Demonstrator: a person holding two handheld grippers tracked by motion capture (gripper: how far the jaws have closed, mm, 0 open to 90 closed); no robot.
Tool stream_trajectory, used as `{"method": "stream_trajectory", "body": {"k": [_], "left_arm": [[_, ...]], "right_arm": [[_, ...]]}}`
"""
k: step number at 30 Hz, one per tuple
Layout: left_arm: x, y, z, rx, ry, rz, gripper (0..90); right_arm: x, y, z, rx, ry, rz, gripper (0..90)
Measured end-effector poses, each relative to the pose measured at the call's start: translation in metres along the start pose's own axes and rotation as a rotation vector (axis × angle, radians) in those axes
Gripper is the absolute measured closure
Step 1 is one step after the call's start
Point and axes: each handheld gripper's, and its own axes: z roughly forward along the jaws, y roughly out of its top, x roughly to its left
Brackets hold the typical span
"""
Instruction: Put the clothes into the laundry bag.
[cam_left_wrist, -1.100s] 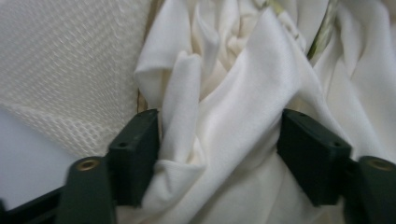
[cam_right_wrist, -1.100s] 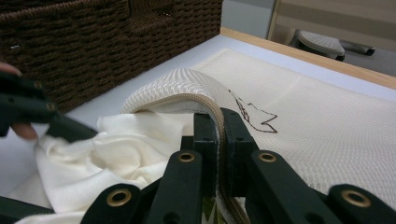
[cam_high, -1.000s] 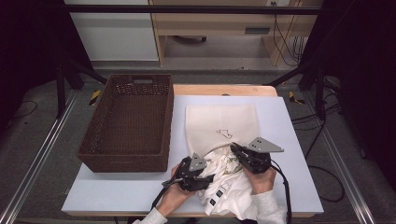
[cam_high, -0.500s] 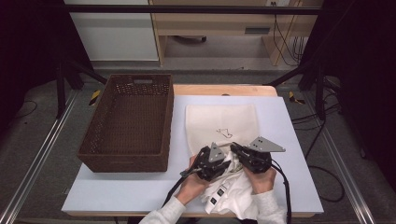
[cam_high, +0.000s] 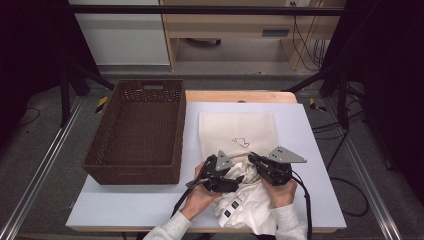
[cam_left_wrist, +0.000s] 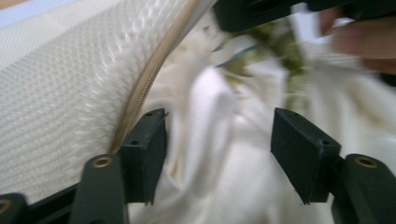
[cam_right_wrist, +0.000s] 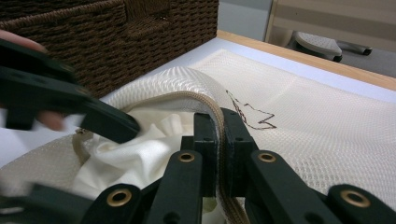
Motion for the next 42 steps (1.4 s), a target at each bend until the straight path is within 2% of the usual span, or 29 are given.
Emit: {"method": "stream_trajectory", "body": {"k": [2,3,6,11,13,14,15,17,19,20,23,25,28,30,31,32,33,34,38,40,42], "left_arm": [[-0.006,-0.001,-0.013,-0.027,0.005,0.023,31.3],[-0.009,-0.001,-0.018,-0.026,-0.001,0.022,29.9],[-0.020,-0.008,-0.020,0.010,-0.027,0.031,25.6],[-0.034,-0.026,-0.001,0.081,-0.074,0.042,20.4],[-0.036,-0.032,0.014,0.126,-0.054,0.048,21.5],[-0.037,-0.035,0.021,0.146,-0.038,0.062,24.7],[-0.036,-0.036,0.025,0.141,-0.046,0.045,29.8],[-0.033,-0.036,0.026,0.136,-0.051,0.021,52.4],[-0.031,-0.033,0.022,0.116,-0.063,0.010,69.5],[-0.031,-0.031,0.018,0.107,-0.062,0.013,73.4],[-0.033,-0.020,0.007,0.056,-0.045,0.045,77.2],[-0.031,-0.009,0.002,0.020,-0.036,0.043,78.0],[-0.026,0.005,0.003,0.010,-0.018,0.039,78.2],[-0.022,0.010,0.011,0.020,0.033,0.066,77.9],[-0.018,0.010,0.016,0.028,0.074,0.078,77.0],[-0.013,0.010,0.024,0.038,0.102,0.073,74.8],[-0.006,0.008,0.031,0.052,0.115,0.049,73.1],[-0.001,0.006,0.037,0.051,0.123,0.028,71.3],[0.008,0.000,0.050,0.038,0.164,0.064,62.1],[0.009,-0.001,0.051,0.032,0.160,0.056,60.6],[0.008,-0.001,0.047,0.031,0.158,0.030,56.4]], "right_arm": [[0.000,0.000,0.000,0.000,-0.002,0.003,86.4],[-0.001,0.000,-0.001,-0.001,-0.003,0.004,86.4],[-0.001,0.000,-0.001,0.001,-0.005,0.002,86.4],[-0.001,0.000,0.000,0.003,-0.005,0.003,86.4],[0.000,0.000,0.000,0.004,-0.005,0.004,86.4],[0.000,0.000,0.000,0.005,-0.003,0.005,86.3],[0.000,0.000,0.000,0.004,-0.002,0.004,86.3],[0.000,0.000,0.000,0.008,-0.007,0.000,86.4],[-0.001,0.000,0.000,0.008,-0.006,0.001,86.4],[-0.001,0.000,0.000,0.008,-0.006,0.002,86.4],[-0.001,0.000,0.000,0.007,-0.005,0.004,86.4],[-0.001,0.000,-0.001,0.002,-0.005,0.005,86.4],[0.000,0.002,-0.003,-0.004,-0.005,0.006,86.4],[-0.001,0.002,-0.004,-0.010,-0.007,0.008,86.4],[-0.001,0.003,-0.005,-0.013,-0.009,0.010,86.5],[-0.002,0.003,-0.006,-0.015,-0.007,0.010,86.4],[-0.002,0.003,-0.007,-0.017,-0.007,0.011,86.4],[-0.002,0.003,-0.007,-0.019,-0.006,0.010,86.4],[0.001,0.002,-0.003,-0.003,-0.001,0.001,86.4],[0.001,0.002,-0.002,0.001,-0.003,0.003,86.4],[0.001,0.001,-0.001,0.005,-0.001,0.000,86.4]]}}
